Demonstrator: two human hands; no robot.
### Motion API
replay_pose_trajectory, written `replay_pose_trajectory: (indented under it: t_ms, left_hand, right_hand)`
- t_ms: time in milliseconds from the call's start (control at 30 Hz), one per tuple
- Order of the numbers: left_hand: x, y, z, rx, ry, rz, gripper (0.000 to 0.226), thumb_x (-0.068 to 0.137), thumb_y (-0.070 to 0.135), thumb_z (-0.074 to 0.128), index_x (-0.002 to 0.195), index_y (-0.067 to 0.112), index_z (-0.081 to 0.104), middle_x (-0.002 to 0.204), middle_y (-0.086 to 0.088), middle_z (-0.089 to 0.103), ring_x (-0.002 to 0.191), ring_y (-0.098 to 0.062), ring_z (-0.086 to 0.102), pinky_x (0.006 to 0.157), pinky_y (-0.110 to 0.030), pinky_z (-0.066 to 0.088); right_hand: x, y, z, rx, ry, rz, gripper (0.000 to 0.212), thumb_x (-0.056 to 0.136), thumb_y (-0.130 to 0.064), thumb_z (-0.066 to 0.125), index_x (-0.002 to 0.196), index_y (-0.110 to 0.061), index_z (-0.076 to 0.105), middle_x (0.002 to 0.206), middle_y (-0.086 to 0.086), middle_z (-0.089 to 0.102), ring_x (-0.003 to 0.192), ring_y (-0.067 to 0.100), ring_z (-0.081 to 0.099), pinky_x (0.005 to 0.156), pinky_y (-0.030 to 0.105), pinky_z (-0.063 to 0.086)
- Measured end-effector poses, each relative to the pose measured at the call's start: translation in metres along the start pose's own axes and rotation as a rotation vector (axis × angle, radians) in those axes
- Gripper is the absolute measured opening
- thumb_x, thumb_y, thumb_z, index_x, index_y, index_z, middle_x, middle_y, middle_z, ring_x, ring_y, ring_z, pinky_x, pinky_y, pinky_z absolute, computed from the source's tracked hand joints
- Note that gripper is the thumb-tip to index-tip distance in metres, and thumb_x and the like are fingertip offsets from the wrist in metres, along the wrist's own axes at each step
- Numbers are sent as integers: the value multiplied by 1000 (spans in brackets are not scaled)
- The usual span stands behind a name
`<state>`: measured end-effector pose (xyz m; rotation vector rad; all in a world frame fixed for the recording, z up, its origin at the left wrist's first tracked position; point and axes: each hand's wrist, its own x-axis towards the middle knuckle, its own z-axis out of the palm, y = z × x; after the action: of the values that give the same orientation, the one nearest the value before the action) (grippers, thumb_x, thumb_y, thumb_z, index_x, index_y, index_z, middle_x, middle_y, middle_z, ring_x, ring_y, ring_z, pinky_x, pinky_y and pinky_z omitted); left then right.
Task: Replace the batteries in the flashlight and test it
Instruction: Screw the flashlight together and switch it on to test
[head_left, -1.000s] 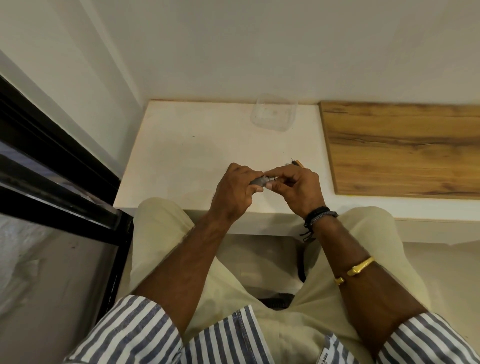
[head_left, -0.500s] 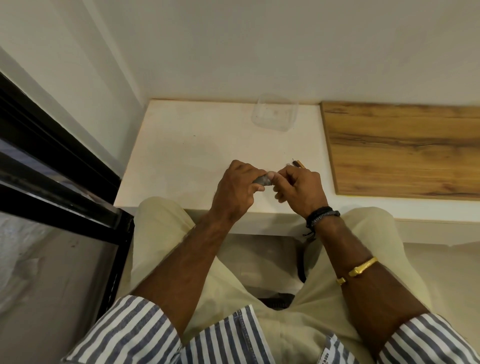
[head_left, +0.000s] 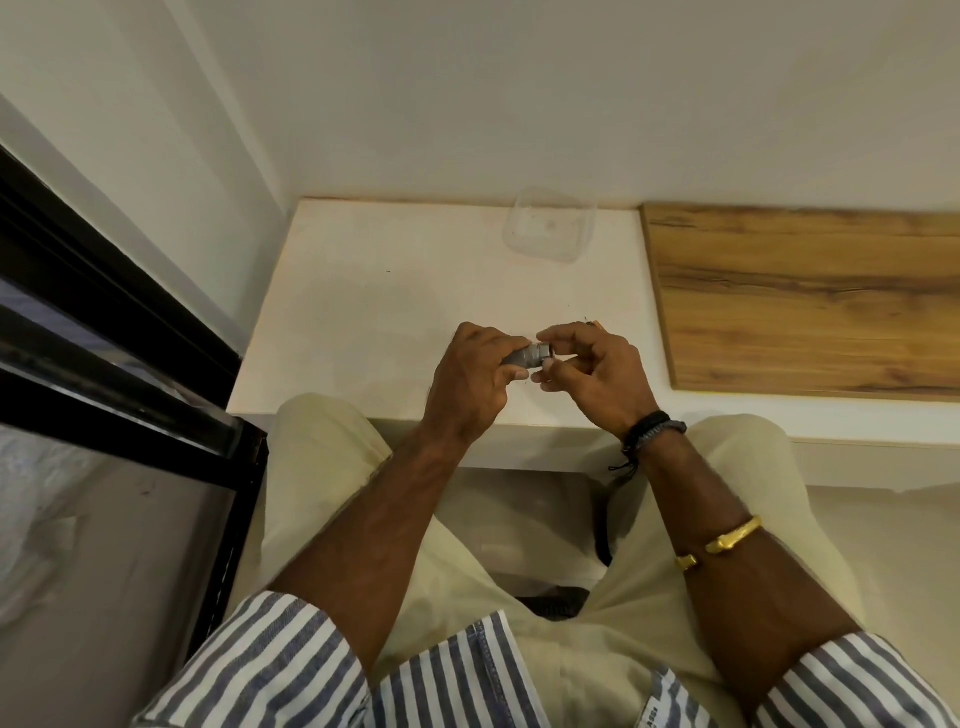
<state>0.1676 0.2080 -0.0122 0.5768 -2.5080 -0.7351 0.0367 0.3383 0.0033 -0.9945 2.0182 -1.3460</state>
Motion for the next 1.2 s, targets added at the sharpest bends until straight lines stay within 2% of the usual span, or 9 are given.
replay_pose_trajectory:
  t_ms: [133,300,433,600,700,833,900,1033,1200]
  left_hand:
    - [0,-2,-3,-6,-23,26,26,88,11,71,113,4,71,104,-12,74,96,-29,59,82,-38,49]
    - [-1,2,-1,-2,-25,48,25,89,12,70,113,4,70,103,-11,73,97,-28,58,81,-37,48]
    - [-1,0,-2,-7,-24,10,25,89,12,71,113,5,71,104,-11,74,97,-27,58,80,-38,50]
    - [-2,-2,-1,-8,-18,-21,28,87,12,72,113,3,71,104,-13,73,95,-29,58,80,-39,51]
    - [-1,-3,-2,-18,-23,-8,26,88,12,72,112,4,71,103,-12,73,95,-29,59,80,-40,52]
    - [-2,0,-1,-6,-56,46,27,88,13,70,114,6,70,105,-10,73,99,-28,57,82,-38,49]
    - [-2,1,0,-8,-61,48,27,90,14,70,115,7,70,106,-9,73,100,-27,57,82,-38,48]
    - [-2,1,-1,-14,-49,-5,27,89,13,70,115,6,70,105,-10,73,101,-27,56,81,-38,49]
    - [-1,-2,0,-11,-38,-32,27,89,13,70,115,5,70,104,-11,73,98,-27,54,79,-34,46]
  right_hand:
    - [0,0,1,-34,4,49,24,99,-30,64,106,-9,72,85,3,77,64,14,76,62,33,65]
    - [-1,1,3,-270,90,133,61,94,-70,45,79,-18,72,63,-2,73,47,12,69,51,28,59]
    - [1,4,2,-70,21,27,36,89,-46,73,120,-30,64,105,-14,68,74,10,75,62,26,63]
    - [1,7,4,-126,40,-74,30,89,-10,73,118,-19,71,101,-13,72,75,12,76,73,35,65]
    - [0,6,4,-105,53,-19,24,95,-31,69,109,-13,74,83,-2,76,65,10,75,66,38,65]
    - [-2,1,6,-301,110,136,59,95,-68,47,67,-21,69,53,-4,68,43,11,66,58,37,63]
    - [-2,2,7,-357,133,164,64,94,-74,40,67,-23,68,55,-3,68,44,11,66,60,37,62]
    - [-1,1,4,-67,46,65,33,92,-48,68,118,-26,64,104,-3,71,73,12,75,62,31,64]
    - [1,3,3,-113,46,-36,30,88,-5,73,115,-17,71,102,-15,69,74,13,75,71,31,65]
